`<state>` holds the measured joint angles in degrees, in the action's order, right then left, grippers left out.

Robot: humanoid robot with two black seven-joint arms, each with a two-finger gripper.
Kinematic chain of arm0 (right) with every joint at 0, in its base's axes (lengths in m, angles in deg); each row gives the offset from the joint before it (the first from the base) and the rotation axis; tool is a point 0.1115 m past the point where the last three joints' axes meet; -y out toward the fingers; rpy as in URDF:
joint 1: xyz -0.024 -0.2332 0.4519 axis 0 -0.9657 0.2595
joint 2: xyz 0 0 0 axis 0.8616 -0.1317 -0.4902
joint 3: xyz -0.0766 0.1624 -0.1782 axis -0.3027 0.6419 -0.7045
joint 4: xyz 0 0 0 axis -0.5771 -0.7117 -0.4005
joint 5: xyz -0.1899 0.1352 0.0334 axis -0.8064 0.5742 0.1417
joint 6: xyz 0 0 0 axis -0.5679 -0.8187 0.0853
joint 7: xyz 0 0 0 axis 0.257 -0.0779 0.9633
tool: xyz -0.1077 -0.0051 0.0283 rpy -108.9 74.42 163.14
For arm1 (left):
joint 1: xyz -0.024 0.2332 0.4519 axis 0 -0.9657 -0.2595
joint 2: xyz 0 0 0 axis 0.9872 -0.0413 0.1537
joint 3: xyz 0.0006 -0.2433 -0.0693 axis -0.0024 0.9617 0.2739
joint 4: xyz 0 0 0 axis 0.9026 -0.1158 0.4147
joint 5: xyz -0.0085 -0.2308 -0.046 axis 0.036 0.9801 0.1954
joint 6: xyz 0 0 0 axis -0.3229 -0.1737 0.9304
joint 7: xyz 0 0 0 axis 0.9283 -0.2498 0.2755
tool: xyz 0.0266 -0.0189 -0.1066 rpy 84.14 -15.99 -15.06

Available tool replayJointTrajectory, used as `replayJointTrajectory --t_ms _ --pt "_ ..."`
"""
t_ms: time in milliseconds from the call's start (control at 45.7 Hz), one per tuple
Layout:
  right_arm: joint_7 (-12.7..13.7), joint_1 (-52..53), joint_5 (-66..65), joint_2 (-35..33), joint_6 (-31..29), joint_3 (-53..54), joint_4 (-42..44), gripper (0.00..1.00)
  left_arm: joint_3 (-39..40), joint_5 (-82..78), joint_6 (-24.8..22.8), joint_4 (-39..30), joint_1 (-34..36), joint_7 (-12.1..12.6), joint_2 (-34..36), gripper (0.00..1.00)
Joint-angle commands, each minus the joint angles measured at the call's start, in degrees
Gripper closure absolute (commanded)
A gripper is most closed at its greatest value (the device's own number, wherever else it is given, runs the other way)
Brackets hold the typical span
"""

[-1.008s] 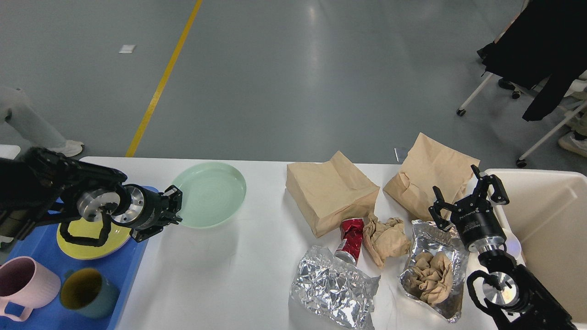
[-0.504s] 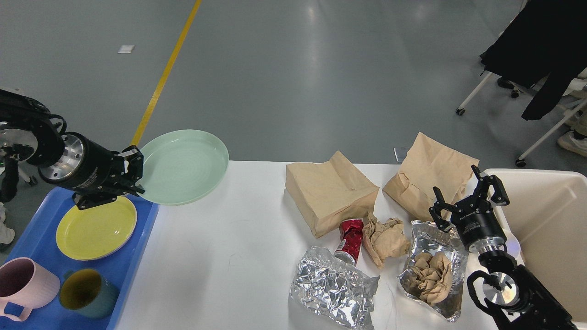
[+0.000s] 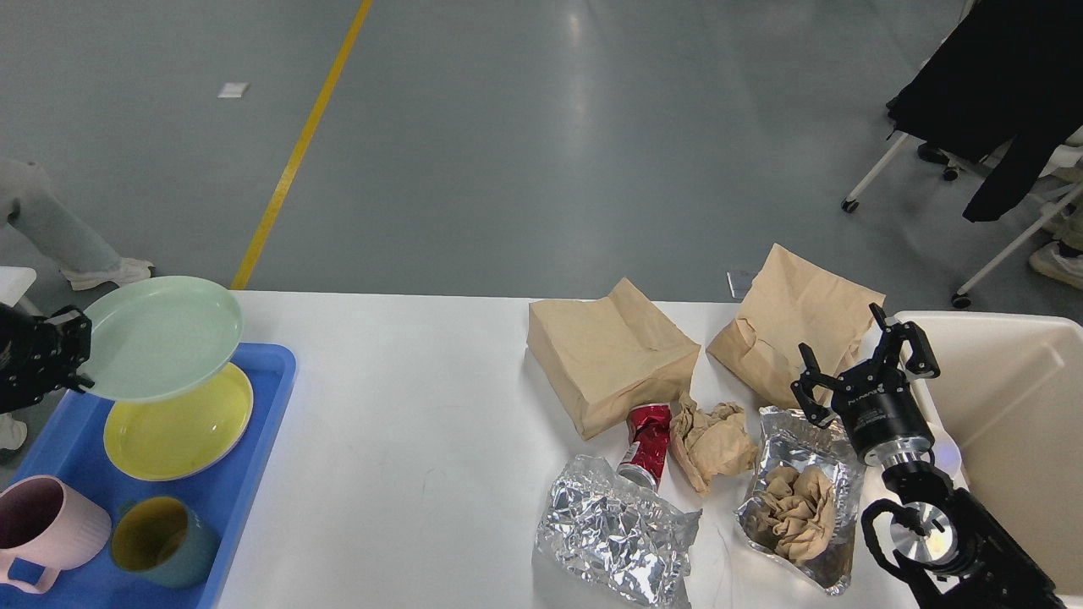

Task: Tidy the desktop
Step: 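Lift the green plate and lay it on the yellow plate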

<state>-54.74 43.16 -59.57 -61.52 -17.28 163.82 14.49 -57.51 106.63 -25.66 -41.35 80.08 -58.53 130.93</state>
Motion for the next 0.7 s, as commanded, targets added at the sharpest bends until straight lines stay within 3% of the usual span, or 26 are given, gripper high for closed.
replayJointTrajectory --t_ms 0,219,394,679 --pt "0.00 0.00 0.00 0.04 0.01 0.00 0.01 0.00 5.03 -2.01 0.18 9.10 -8.99 0.13 0.13 1.00" --pt "0.00 -0.09 0.00 0.04 0.01 0.00 0.01 0.00 14.17 -6.94 2.99 16.05 -20.60 0.22 -1.72 1.00" --pt "0.00 0.00 0.00 0.04 0.01 0.00 0.01 0.00 14.79 -7.82 8.00 16.32 -22.01 -0.05 -4.62 1.00" --pt "0.00 0.00 0.00 0.04 0.01 0.00 0.10 0.00 15.76 -7.91 9.41 16.23 -23.59 0.13 -7.35 1.00"
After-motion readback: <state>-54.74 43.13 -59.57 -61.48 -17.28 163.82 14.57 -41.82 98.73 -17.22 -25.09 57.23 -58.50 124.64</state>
